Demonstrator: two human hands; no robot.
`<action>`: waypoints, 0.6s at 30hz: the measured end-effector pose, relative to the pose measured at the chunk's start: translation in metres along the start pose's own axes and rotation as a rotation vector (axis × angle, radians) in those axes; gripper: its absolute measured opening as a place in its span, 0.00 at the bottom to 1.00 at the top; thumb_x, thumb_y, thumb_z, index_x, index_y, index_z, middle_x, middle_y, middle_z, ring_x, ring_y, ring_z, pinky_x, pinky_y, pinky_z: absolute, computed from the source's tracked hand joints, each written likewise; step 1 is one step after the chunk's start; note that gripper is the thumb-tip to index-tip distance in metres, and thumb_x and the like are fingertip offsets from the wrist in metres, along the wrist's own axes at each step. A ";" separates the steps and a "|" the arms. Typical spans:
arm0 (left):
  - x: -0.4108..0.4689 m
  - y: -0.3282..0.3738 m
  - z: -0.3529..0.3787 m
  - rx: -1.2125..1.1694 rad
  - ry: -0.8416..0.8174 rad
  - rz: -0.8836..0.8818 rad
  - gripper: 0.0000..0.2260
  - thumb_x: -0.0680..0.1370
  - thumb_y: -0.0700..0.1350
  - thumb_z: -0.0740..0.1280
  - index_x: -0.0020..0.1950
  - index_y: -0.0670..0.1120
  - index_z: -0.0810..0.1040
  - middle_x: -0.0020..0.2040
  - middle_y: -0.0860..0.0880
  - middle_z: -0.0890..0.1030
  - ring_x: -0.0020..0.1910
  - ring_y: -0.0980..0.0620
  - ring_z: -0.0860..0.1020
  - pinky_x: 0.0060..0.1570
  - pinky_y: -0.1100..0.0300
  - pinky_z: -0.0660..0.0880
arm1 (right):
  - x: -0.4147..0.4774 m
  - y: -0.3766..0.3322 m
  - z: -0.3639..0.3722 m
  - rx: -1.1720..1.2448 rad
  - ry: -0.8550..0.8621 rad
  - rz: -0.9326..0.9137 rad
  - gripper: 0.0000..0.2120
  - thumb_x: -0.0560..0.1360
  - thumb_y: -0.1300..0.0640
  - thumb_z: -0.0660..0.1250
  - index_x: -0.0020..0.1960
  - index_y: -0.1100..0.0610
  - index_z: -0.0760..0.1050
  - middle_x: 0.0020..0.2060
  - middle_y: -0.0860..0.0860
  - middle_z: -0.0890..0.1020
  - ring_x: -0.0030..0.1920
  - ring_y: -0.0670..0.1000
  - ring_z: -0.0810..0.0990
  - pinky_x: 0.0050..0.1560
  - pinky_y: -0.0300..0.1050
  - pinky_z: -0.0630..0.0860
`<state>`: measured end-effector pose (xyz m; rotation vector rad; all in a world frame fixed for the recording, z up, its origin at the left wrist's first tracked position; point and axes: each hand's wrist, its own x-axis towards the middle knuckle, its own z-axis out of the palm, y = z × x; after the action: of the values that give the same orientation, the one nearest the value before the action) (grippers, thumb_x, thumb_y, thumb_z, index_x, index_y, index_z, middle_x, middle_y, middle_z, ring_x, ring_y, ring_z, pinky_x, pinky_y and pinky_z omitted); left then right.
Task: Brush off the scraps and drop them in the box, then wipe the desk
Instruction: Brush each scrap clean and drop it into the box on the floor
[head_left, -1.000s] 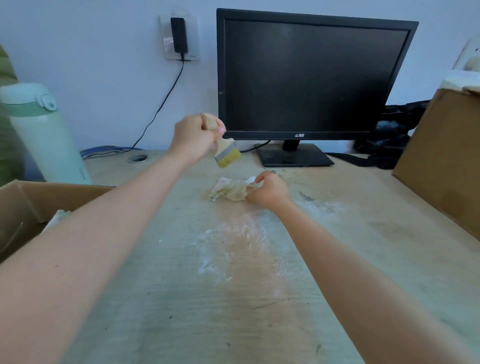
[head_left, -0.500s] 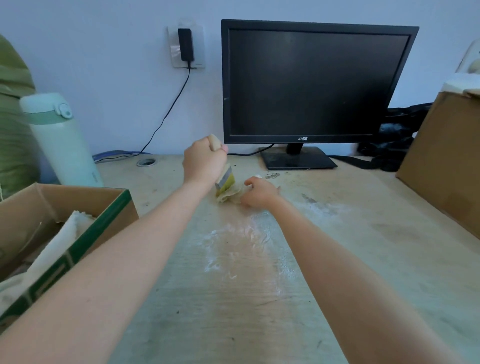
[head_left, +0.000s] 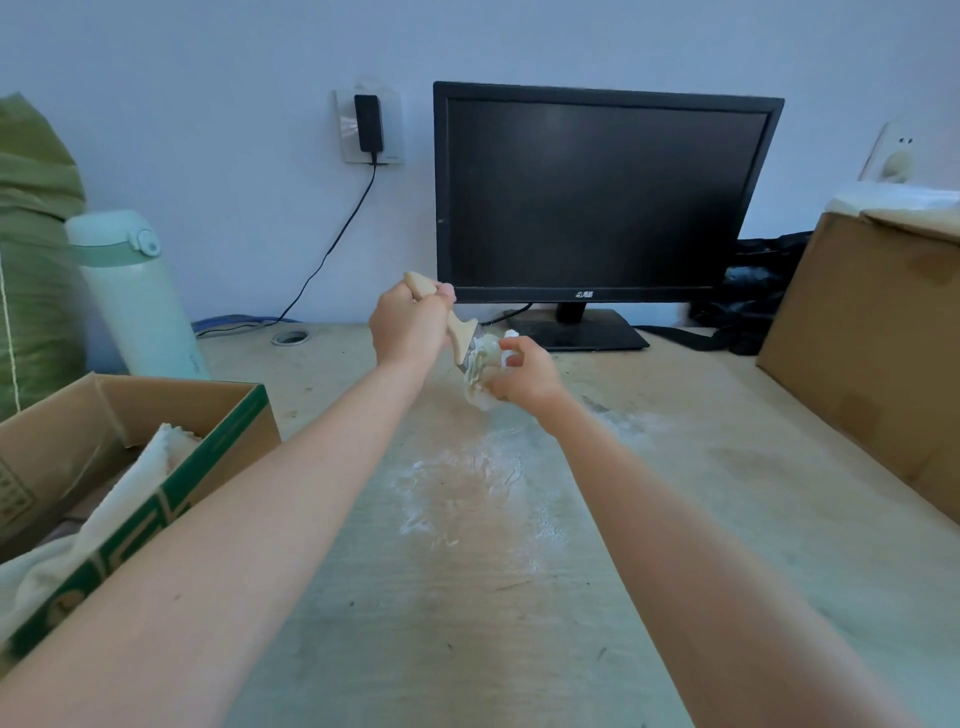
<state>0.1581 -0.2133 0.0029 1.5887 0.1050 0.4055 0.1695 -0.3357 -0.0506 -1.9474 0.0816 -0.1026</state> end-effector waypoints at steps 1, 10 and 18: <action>-0.004 0.003 0.002 -0.009 -0.006 0.000 0.09 0.75 0.43 0.65 0.35 0.52 0.75 0.42 0.48 0.79 0.50 0.43 0.81 0.52 0.50 0.80 | -0.004 -0.002 -0.004 0.002 0.008 0.005 0.24 0.72 0.66 0.65 0.67 0.58 0.67 0.47 0.51 0.71 0.49 0.53 0.75 0.59 0.55 0.77; -0.055 0.040 0.018 -0.045 -0.076 0.023 0.03 0.76 0.43 0.65 0.43 0.47 0.77 0.46 0.46 0.79 0.51 0.44 0.81 0.49 0.53 0.80 | -0.055 -0.016 -0.056 0.036 0.080 0.035 0.25 0.72 0.67 0.66 0.67 0.57 0.67 0.51 0.54 0.71 0.35 0.48 0.74 0.50 0.45 0.77; -0.118 0.054 0.048 -0.131 -0.157 0.004 0.04 0.74 0.39 0.64 0.47 0.44 0.78 0.48 0.44 0.80 0.50 0.43 0.81 0.38 0.60 0.79 | -0.113 -0.008 -0.110 -0.039 0.178 0.043 0.28 0.71 0.69 0.65 0.69 0.58 0.65 0.61 0.52 0.71 0.47 0.52 0.76 0.29 0.32 0.71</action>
<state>0.0541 -0.2989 0.0326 1.4860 -0.0439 0.2834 0.0450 -0.4227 -0.0068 -1.9705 0.2450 -0.2472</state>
